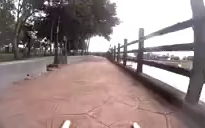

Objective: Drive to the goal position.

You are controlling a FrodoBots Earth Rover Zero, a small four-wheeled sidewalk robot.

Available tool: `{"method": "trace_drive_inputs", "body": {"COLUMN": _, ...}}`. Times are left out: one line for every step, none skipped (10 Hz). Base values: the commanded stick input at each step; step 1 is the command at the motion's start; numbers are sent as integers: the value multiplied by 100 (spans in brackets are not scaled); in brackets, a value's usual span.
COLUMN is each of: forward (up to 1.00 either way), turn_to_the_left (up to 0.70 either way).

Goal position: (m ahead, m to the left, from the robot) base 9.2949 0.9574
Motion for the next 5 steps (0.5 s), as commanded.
{"method": "trace_drive_inputs", "body": {"forward": 100, "turn_to_the_left": 0}}
{"method": "trace_drive_inputs", "body": {"forward": 100, "turn_to_the_left": 0}}
{"method": "trace_drive_inputs", "body": {"forward": 100, "turn_to_the_left": 0}}
{"method": "trace_drive_inputs", "body": {"forward": 100, "turn_to_the_left": 0}}
{"method": "trace_drive_inputs", "body": {"forward": 100, "turn_to_the_left": 0}}
